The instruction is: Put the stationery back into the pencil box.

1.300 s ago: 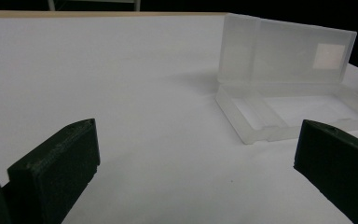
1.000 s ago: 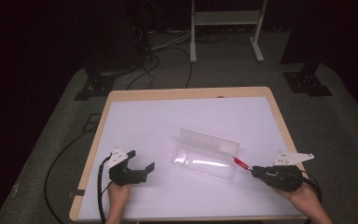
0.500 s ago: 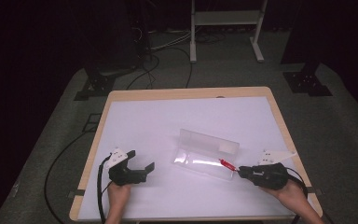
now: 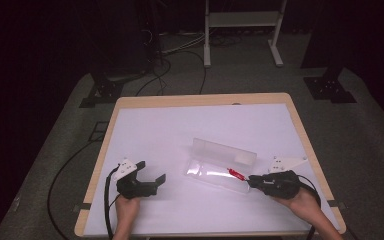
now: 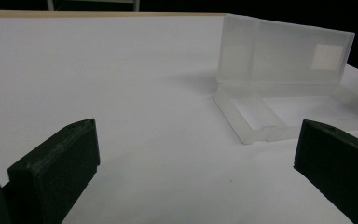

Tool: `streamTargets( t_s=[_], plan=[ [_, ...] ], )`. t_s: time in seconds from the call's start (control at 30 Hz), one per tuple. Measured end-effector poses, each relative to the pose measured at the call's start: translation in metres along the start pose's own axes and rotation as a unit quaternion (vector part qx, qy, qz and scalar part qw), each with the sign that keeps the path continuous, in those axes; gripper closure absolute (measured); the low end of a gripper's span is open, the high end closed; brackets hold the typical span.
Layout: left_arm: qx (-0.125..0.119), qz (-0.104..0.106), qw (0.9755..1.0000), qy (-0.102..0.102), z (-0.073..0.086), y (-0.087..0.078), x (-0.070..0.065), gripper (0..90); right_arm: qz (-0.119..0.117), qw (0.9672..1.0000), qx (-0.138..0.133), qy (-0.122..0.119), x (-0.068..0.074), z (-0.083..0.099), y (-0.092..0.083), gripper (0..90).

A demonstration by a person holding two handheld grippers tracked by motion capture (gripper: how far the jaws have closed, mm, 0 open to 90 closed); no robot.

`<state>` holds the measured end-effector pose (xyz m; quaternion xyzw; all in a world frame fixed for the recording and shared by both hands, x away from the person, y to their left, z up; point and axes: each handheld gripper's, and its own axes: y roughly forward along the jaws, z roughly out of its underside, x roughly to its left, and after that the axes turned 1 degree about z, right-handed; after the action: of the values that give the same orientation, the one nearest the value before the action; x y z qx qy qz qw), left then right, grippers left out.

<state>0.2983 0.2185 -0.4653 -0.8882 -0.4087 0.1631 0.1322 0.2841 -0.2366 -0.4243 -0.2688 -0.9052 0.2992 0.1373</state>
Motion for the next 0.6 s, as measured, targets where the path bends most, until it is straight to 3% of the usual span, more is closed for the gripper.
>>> streamTargets(
  t_s=[0.6],
  plan=[
    [-0.001,0.001,1.0000,-0.001,0.000,0.000,0.000,0.0,-0.011,0.9999,0.003,-0.007,-0.001,-0.016,0.017,78.7]
  ],
)
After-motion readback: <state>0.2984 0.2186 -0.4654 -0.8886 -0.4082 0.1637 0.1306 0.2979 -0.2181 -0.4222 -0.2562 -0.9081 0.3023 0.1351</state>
